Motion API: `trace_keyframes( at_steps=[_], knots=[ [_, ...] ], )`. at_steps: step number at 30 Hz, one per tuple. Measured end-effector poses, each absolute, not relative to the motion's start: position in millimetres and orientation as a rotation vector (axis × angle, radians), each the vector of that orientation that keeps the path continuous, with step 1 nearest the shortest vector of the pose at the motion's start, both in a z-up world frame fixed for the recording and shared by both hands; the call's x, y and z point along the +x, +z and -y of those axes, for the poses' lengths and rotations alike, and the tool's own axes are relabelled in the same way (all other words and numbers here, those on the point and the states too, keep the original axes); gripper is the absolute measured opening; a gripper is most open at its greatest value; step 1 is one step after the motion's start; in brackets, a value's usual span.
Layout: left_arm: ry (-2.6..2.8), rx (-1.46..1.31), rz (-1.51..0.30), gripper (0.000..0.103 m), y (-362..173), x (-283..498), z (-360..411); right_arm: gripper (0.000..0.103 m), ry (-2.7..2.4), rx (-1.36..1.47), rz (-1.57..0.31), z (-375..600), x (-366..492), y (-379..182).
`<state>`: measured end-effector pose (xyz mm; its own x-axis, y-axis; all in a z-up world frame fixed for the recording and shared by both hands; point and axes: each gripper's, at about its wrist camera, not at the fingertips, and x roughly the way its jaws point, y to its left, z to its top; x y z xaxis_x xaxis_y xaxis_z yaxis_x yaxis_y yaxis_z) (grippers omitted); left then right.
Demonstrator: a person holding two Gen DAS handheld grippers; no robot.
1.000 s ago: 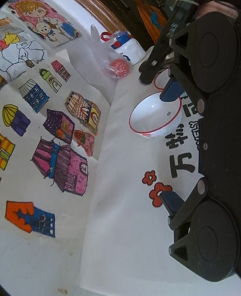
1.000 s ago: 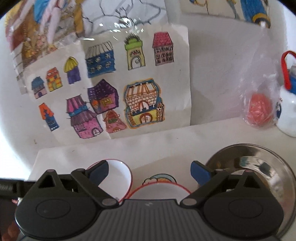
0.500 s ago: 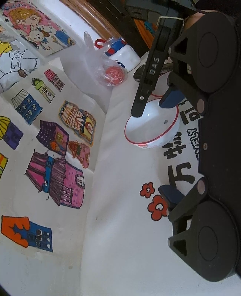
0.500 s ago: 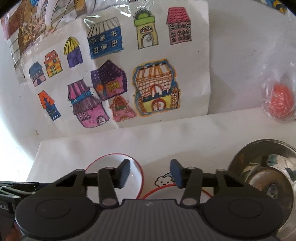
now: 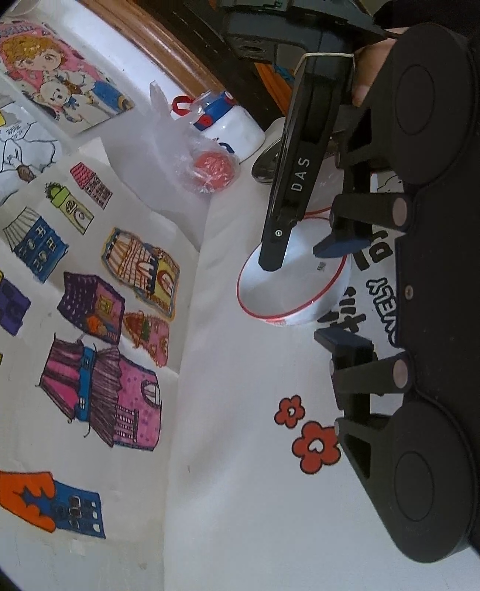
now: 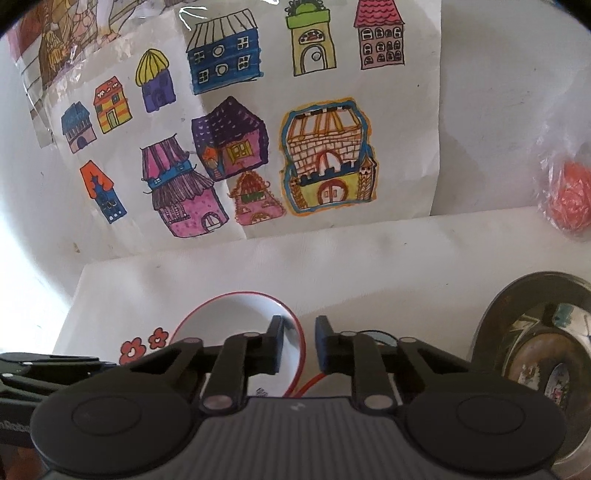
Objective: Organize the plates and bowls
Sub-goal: 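Lift the white bowl with both tools and carry it over the steel bowl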
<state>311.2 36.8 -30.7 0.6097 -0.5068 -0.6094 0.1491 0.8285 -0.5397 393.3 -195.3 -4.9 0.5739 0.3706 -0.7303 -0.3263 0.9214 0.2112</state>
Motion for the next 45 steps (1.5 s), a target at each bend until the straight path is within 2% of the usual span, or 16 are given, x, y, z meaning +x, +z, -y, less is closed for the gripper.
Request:
trace_keyframes(
  at_steps=[2, 17, 33, 45],
  knots=[
    [-0.396, -0.464, -0.832, 0.033, -31, 312, -36, 0.014, 0.412, 0.056, -0.869, 194, 393, -5],
    [-0.338, -0.498, -0.793, 0.023, -14, 302, -50, 0.007, 0.398, 0.054, -0.827, 189, 371, 16],
    [-0.383, -0.473, -0.720, 0.023, 45, 220, -54, 0.006, 0.396, 0.029, -0.792, 187, 279, 85],
    [-0.421, -0.429, -0.779, 0.023, 48, 150, -51, 0.006, 0.400, 0.038, -0.878, 201, 198, 92]
  ],
)
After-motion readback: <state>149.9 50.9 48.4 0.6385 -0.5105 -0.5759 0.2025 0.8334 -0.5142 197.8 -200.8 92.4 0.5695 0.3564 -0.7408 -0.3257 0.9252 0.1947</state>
